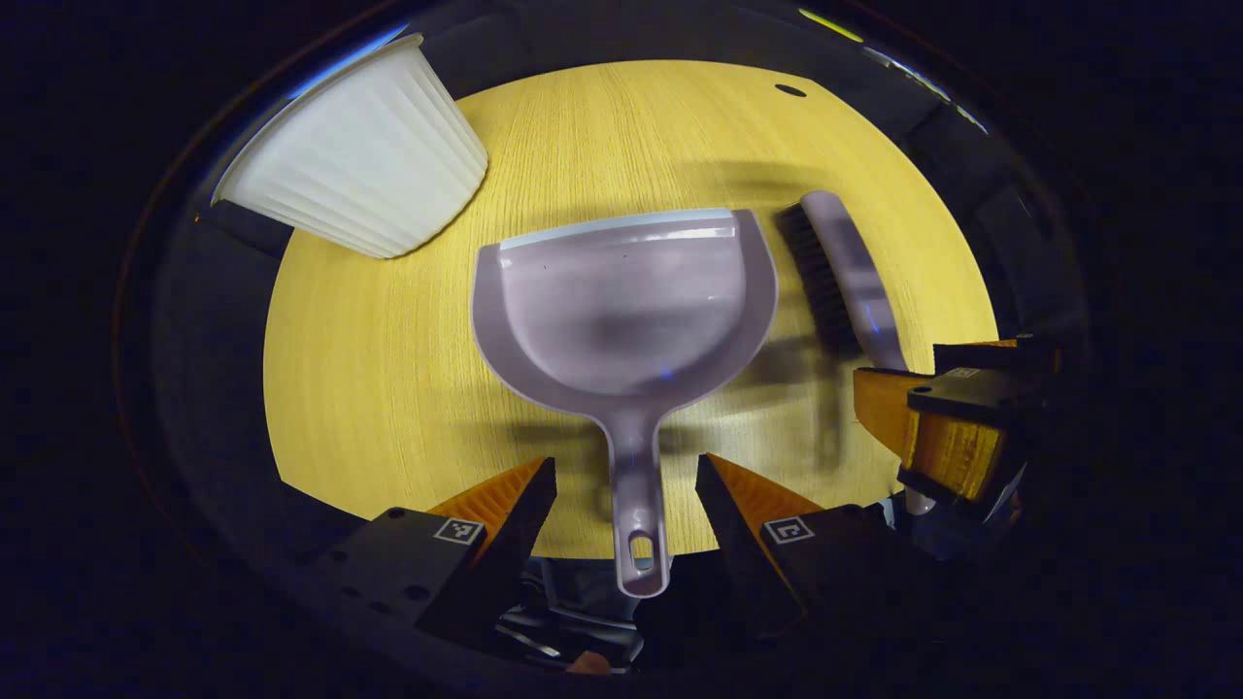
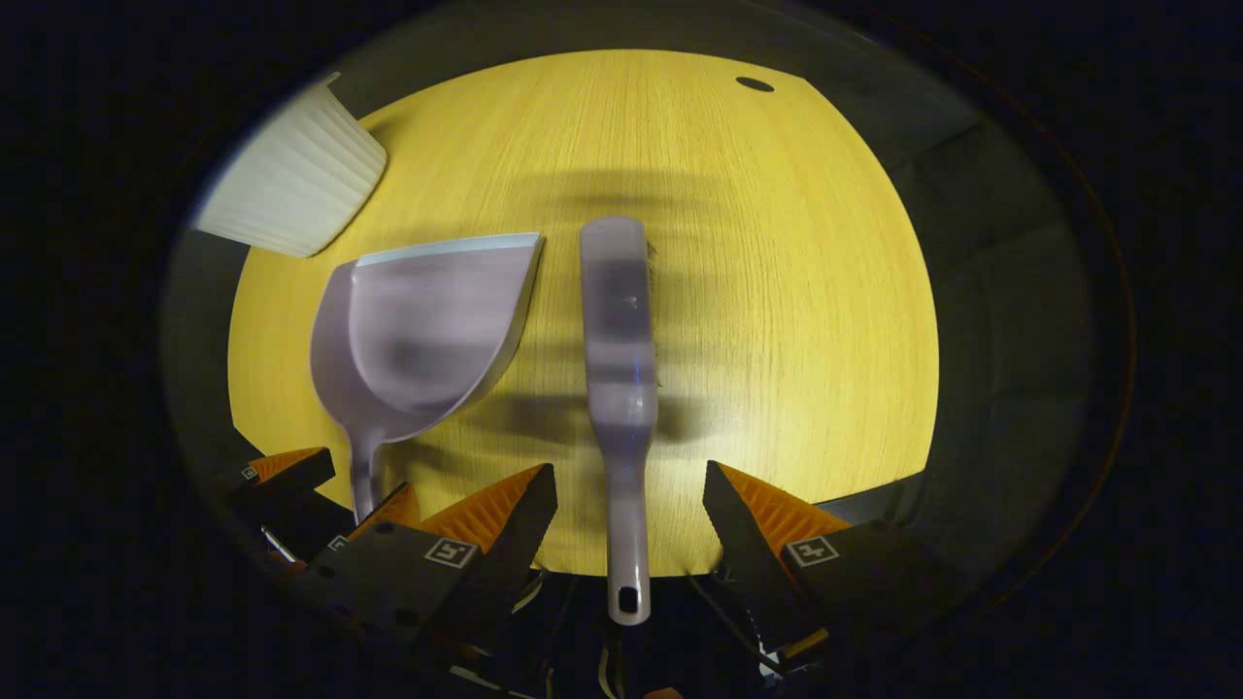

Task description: Pick up the small broom and dustpan from the desktop, sweep the trash into the dustpan with the broom, and then empty the trash into the garbage bin.

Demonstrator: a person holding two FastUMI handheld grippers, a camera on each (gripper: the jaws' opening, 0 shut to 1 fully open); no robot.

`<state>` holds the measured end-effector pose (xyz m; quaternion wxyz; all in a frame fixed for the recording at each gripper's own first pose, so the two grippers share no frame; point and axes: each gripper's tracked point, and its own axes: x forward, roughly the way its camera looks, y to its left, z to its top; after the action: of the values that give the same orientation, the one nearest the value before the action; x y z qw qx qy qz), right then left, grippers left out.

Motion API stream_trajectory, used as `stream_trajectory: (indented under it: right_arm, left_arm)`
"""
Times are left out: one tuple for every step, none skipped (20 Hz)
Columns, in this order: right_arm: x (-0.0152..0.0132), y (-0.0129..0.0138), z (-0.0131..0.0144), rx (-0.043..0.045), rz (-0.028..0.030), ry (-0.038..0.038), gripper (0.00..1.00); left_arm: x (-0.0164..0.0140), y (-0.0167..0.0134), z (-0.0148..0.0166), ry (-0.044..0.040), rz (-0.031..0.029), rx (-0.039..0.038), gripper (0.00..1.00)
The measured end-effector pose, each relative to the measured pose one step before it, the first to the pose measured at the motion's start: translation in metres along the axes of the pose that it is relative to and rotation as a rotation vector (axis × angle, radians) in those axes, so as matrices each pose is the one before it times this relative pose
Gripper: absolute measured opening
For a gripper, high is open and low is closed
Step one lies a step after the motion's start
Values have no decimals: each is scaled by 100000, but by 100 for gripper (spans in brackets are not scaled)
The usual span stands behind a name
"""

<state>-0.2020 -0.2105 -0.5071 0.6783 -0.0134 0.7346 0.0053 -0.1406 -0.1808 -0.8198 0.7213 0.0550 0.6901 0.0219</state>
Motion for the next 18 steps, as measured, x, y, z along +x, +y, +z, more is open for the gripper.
stream_trajectory:
  right_arm:
    - [-1107, -136, 63, -93, 362, -4627, 99]
    - [-1162, -167, -22, 110, 49, -4384, 99]
    - [-1329, 116, -126, 454, 1245, -4576, 99]
    - [-1524, 97, -222, 765, 1595, -3829, 98]
    - [-1501, 209, -51, 843, 2247, -4302, 99]
    - [-1620, 19, -277, 329, 1317, -3775, 99]
    - [-1430, 41, -140, -66, 1501, -4194, 98]
    - [-1553, 2, -110, -255, 760, -4224, 98]
    - [-1638, 80, 116, -1, 1213, -4714, 98]
    - [-1692, 154, 276, -110, 559, -5110, 98]
    - [-1502, -136, 459, -1274, 291, -5792, 99]
    - [-1460, -309, 660, -2933, -1320, -6130, 99]
    - [-1742, -195, 1190, -3786, -1506, -6590, 98]
    - [-1372, -527, 1136, -5404, -3174, -6621, 99]
    - [-1395, -588, 1330, -5501, -2425, -7544, 98]
    - [-1374, -356, 1457, -3494, -1420, -7665, 99]
    - [-1022, 7, 1348, -1393, -1304, -8568, 99]
    - [-746, -127, 1151, 461, 18, -7132, 100]
  left_arm:
    - [-845, 70, -34, -4331, 1035, 651, 87]
    - [-1057, 59, 136, -5451, 1701, 1316, 87]
    - [-1139, 117, 191, -5523, 1443, 1249, 88]
    - [-1319, 58, 182, -5308, 1798, 1289, 87]
    - [-1232, 140, 442, -6452, 1495, 795, 87]
    - [-1336, 284, 436, -6006, 514, 453, 87]
    - [-1174, 170, 179, -4429, 266, -408, 87]
    - [-1175, 45, 100, -3444, -809, -1377, 87]
    - [-1097, -56, 261, -2725, -1794, -2597, 87]
    - [-1183, 2, 289, -2898, -1003, -2810, 87]
    - [-1005, 33, 448, -3685, -1071, -2410, 87]
    - [-1220, 291, 641, -4133, -660, -2429, 87]
    - [-1202, 137, 768, -4191, -596, -1871, 87]
    - [-1040, 270, 807, -5221, 1384, -1901, 87]
    - [-1260, 18, 1059, -5807, 1372, -1150, 87]
    - [-1623, 48, 850, -5779, 926, -604, 87]
    - [-1611, 50, 1005, -5806, 936, -421, 87]
    - [-1651, 9, 1239, -7017, 57, -821, 87]
